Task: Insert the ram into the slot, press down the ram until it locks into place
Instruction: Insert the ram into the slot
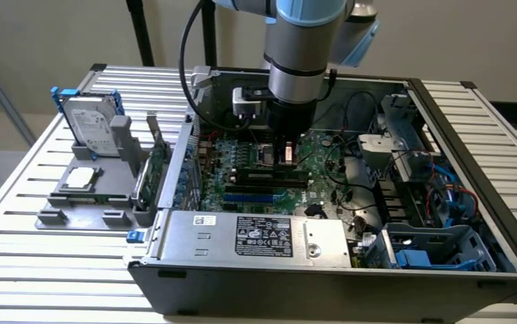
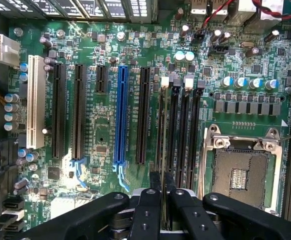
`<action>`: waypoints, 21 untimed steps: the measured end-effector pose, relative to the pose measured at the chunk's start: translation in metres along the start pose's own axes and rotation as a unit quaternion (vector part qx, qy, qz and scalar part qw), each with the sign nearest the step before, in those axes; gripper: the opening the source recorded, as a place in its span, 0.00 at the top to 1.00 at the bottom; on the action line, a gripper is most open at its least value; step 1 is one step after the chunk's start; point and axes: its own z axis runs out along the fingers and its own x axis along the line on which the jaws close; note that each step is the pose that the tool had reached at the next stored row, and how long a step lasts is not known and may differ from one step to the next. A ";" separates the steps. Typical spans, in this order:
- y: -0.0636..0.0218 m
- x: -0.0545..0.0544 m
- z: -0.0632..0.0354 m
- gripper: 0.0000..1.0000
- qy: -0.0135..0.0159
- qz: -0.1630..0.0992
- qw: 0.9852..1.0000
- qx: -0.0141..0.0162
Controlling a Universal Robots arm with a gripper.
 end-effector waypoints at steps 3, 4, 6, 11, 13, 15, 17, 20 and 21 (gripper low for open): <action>0.0003 0.000 0.0003 0.86 0.000 0.000 1.000 0.001; 0.0005 0.000 0.0004 0.86 0.000 0.000 1.000 0.001; 0.0008 0.000 0.0006 0.86 0.000 0.000 1.000 0.001; 0.0012 0.000 0.0012 0.86 0.000 0.000 1.000 0.002; 0.0012 0.000 0.0014 0.86 0.000 0.000 1.000 0.002; 0.0012 0.000 0.0016 0.86 0.001 0.001 1.000 0.002; 0.0012 0.000 0.0017 0.86 0.001 0.003 1.000 0.002; 0.0012 0.000 0.0017 0.86 0.003 0.006 1.000 0.002; 0.0012 0.000 0.0017 0.86 0.003 0.006 1.000 0.002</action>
